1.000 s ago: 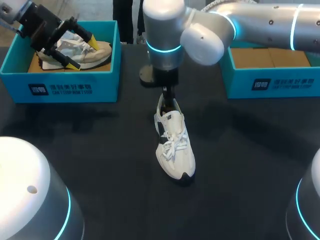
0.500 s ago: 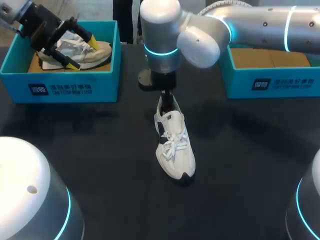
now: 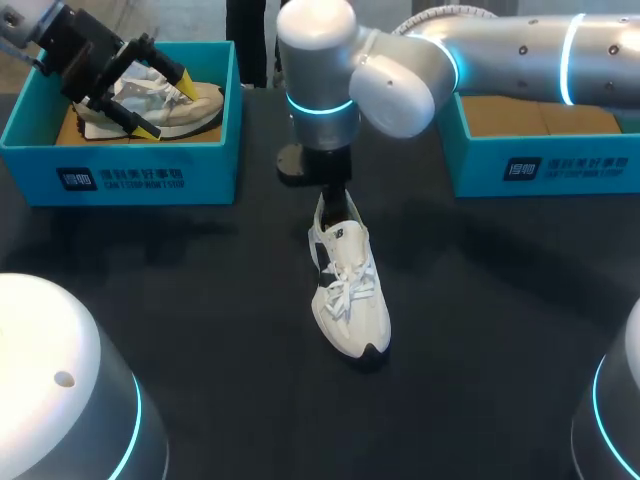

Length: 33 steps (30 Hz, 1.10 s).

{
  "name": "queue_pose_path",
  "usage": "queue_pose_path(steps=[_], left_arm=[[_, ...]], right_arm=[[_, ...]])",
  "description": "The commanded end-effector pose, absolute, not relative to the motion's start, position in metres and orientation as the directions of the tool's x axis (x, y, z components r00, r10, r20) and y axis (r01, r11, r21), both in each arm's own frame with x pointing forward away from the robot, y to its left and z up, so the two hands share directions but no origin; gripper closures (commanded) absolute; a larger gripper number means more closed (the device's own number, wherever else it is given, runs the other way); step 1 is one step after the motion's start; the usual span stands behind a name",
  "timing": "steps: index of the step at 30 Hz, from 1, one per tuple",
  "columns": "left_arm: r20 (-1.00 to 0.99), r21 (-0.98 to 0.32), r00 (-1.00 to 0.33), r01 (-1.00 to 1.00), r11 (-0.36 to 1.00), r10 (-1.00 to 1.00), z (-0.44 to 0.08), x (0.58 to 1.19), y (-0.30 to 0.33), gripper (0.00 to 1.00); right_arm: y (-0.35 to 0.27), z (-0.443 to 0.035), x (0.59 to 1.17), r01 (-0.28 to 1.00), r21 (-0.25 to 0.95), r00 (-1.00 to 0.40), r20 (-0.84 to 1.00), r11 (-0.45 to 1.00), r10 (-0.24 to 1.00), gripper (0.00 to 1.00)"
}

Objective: Take the shoe out of the shoebox, open the shoe tongue, remove and reinsert the insole, then place the shoe into the shoebox

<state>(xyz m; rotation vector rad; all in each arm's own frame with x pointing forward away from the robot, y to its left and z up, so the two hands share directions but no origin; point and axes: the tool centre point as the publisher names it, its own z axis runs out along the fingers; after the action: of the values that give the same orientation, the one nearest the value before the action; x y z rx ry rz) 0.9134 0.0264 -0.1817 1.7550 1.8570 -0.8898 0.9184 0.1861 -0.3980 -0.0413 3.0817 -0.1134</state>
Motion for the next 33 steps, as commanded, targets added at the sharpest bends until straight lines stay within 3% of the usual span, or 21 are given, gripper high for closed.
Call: queue_pose_path(steps=[1, 7, 14, 24, 33], left_arm=[[-0.694, -0.155, -0.103, 0.988, -0.008, 0.712, -0.181, 0.913, 0.026, 0.00], [-0.694, -0.155, -0.103, 0.988, -0.008, 0.712, -0.181, 0.913, 0.026, 0.00], [-0.694, -0.155, -0.103, 0.988, -0.008, 0.712, -0.181, 0.913, 0.026, 0.00], [-0.694, -0.155, -0.103, 0.988, -0.008, 0.712, -0.181, 0.913, 0.026, 0.00], [-0.694, -0.155, -0.103, 0.988, -0.008, 0.712, -0.181, 0.913, 0.026, 0.00]], right_arm=[[0.188, -0.399, 0.920, -0.019, -0.083, -0.998, -0.058, 0.996, -0.024, 0.54], [0.188, -0.398, 0.920, -0.008, -0.086, -0.998, -0.056, 0.996, -0.013, 0.64], [0.188, -0.394, 0.918, 0.020, -0.088, -0.998, -0.054, 0.996, 0.016, 1.00], [0.188, -0.360, 0.913, 0.074, -0.116, -0.994, -0.083, 0.991, 0.064, 1.00], [0.192, -0.307, 0.905, 0.006, -0.115, -0.995, -0.096, 0.993, -0.005, 1.00]])
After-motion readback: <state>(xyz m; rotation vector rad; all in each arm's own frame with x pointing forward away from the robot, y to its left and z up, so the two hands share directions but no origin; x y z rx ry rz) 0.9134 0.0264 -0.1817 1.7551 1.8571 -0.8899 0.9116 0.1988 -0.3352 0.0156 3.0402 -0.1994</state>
